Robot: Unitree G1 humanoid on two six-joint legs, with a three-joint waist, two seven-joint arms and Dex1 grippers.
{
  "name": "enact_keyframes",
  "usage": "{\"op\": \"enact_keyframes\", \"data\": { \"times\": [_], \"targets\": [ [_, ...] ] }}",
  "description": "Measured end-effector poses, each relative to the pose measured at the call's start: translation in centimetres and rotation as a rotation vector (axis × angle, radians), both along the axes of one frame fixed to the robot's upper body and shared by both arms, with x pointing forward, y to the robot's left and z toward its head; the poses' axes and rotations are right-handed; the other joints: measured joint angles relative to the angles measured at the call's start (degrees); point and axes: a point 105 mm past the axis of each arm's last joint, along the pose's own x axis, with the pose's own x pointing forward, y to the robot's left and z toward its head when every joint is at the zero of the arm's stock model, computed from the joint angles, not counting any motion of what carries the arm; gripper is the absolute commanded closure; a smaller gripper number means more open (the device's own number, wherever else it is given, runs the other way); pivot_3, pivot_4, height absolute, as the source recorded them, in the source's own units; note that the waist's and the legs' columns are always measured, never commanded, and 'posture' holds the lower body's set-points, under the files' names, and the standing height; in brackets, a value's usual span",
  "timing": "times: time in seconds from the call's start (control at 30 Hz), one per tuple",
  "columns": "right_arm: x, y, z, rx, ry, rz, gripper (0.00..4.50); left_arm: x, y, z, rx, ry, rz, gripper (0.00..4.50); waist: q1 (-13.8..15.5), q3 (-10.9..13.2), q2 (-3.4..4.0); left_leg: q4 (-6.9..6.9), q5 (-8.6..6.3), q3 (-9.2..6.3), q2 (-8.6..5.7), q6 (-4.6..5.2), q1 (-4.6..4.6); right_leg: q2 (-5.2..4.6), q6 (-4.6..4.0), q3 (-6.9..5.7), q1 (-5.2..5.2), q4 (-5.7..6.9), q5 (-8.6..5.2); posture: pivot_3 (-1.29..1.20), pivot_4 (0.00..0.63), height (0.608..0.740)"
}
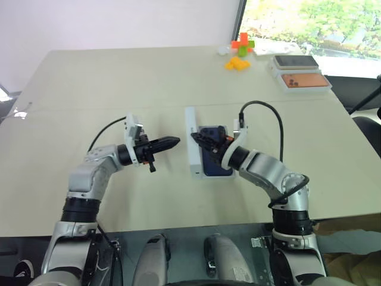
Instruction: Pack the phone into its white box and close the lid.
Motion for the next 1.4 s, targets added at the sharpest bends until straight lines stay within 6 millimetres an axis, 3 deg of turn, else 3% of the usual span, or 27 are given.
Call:
{"op": "enact_keyframes", "data": {
  "times": [0.4,0.5,0.73,1.1,1.4],
  "targets": [
    [-0.2,-0.2,-0.1,-0.010,-0.022,-0.015,4.50,0.5,-0.7,-0.9,0.013,0.021,0.010,4.45,-0.02,0.00,0.00,0.02,0.00,0.05,0.00,0.00,0.01,0.00,0.00,0.02,0.00,0.00,0.00,0.00,0.150,0.739],
    [-0.2,-0.3,-0.3,-0.023,-0.023,-0.022,3.65,0.6,-0.6,-0.9,0.027,0.004,0.021,4.50,0.02,0.00,0.00,0.01,0.00,0.05,0.00,0.00,0.01,0.01,0.00,0.02,0.00,-0.02,0.00,0.00,0.150,0.739],
    [-0.2,-0.7,-0.9,-0.046,-0.010,-0.037,0.10,0.5,-1.5,-1.1,0.015,0.005,0.006,4.50,0.00,0.00,-0.01,0.01,0.00,0.07,0.00,0.00,0.01,0.01,0.00,0.03,0.00,-0.02,0.00,0.00,0.150,0.739],
    [0.0,-1.5,-0.7,-0.082,-0.051,-0.047,0.04,0.4,-2.1,-1.5,0.010,0.016,0.005,4.50,0.00,0.00,-0.01,0.02,-0.01,0.11,-0.01,0.01,0.00,0.02,0.01,0.02,-0.01,-0.02,0.00,0.00,0.150,0.739],
    [0.5,-5.2,1.5,-0.227,-0.229,-0.044,0.04,0.5,-2.1,-1.5,0.011,0.016,0.008,4.50,0.36,0.00,-0.01,0.00,-0.04,0.17,-0.03,0.07,0.00,0.03,0.01,0.04,-0.01,-0.14,0.00,0.00,0.150,0.739]
  ]
}}
